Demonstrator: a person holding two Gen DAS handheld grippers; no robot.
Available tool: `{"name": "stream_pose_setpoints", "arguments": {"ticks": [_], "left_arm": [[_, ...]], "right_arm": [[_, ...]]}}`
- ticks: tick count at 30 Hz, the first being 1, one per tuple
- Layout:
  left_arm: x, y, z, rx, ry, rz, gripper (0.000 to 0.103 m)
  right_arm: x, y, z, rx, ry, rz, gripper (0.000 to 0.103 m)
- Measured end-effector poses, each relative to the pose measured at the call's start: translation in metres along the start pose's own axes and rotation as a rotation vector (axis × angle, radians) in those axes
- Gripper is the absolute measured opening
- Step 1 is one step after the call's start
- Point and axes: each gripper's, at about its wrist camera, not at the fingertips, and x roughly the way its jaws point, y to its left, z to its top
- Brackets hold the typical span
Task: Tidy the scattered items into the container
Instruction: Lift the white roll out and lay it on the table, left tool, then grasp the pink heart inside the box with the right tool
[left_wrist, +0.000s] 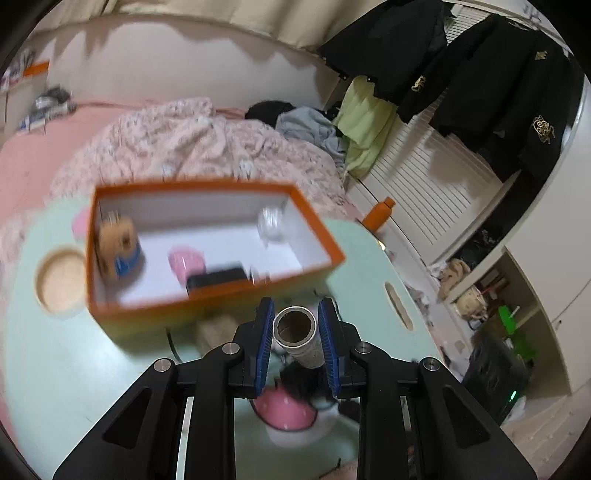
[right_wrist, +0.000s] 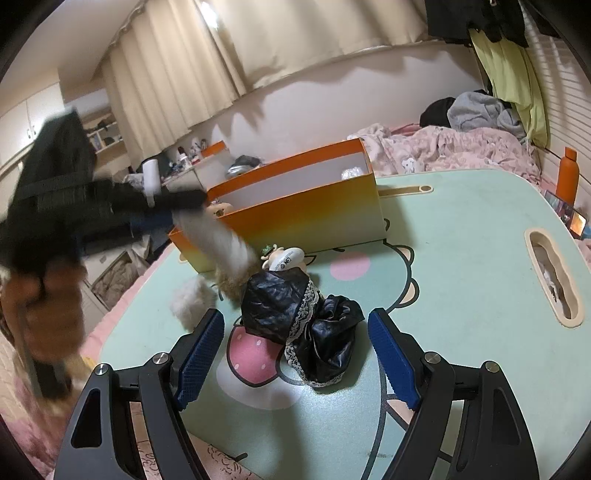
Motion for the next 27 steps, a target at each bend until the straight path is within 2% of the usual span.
{"name": "stream_pose_setpoints", "arguments": {"ticks": [3, 7, 9, 13, 18, 20, 22, 24, 27], "left_arm": [[0.008, 0.007, -0.021, -0.012, -0.04, 0.032, 0.026], [0.005, 0.02, -0.036, -0.045, -0.09, 0.003, 0.027], [0.004, 0.023, -0.044, -0.041, -0.105, 0.014, 0.03], [0.011, 0.028, -0.055, -0.029, -0.095, 0.081, 0.032], [0.015, 0.028, -0.058, -0.019, -0.097, 0.09, 0.033], [0.012, 0.026, -0.059, -0.01, -0.108, 0.09, 0.042], [0.009, 0.025, -0.061, -0.005, -0.126, 0.089, 0.056], [0.005, 0.025, -0.062, -0.003, -0.147, 0.085, 0.057], [0.004, 0.027, -0.062, -0.014, -0.152, 0.083, 0.057]], "right_arm": [[-0.001, -0.001, 0.0, 0.002, 0.002, -0.001, 0.08], [0.0, -0.003, 0.0, 0.008, 0.007, -0.001, 0.08], [0.001, -0.004, 0.001, 0.009, 0.01, -0.002, 0.08], [0.001, -0.005, 0.001, 0.01, 0.012, -0.001, 0.08], [0.001, -0.005, 0.001, 0.009, 0.008, -0.003, 0.08], [-0.001, -0.006, 0.003, 0.011, -0.003, 0.002, 0.08], [-0.004, -0.005, 0.009, 0.002, -0.017, 0.008, 0.08], [-0.006, 0.0, 0.021, -0.023, -0.009, 0.014, 0.08], [-0.005, 0.011, 0.059, -0.073, 0.017, 0.029, 0.079]]}}
